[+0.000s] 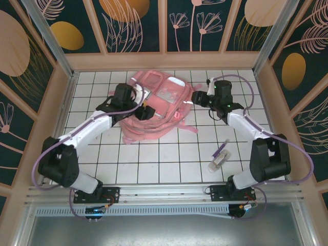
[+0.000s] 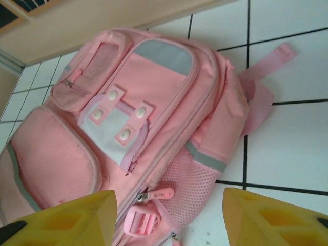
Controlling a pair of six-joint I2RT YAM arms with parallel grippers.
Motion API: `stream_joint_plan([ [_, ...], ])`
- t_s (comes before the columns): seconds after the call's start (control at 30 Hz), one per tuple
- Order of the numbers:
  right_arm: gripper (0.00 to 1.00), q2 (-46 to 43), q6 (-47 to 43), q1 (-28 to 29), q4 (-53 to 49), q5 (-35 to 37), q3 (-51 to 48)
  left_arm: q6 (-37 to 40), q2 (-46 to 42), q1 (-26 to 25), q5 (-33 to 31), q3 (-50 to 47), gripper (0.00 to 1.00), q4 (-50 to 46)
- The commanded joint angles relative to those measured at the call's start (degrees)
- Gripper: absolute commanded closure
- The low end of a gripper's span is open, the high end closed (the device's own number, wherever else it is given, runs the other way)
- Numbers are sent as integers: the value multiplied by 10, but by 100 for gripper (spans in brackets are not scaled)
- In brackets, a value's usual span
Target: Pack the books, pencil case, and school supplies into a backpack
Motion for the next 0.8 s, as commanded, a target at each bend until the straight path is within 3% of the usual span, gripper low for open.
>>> stream_joint_plan([
  [0.0, 43, -25, 3, 5, 42, 35, -21, -104, 57, -43, -64, 41, 35, 61],
  [0.2, 42, -27, -2, 8, 44, 28, -36, -222, 189, -91, -226, 165, 31, -25],
  [0.37, 42, -29, -12, 17, 64, 4, -56, -234, 260, -118, -310, 250, 31, -102],
  [0.6, 44, -23, -27, 34, 76, 0, -70, -261, 312, -131, -305, 291, 41, -136],
  [0.77, 44, -19, -25, 33, 101, -27, -96, -264, 341, -134, -314, 318, 43, -169],
])
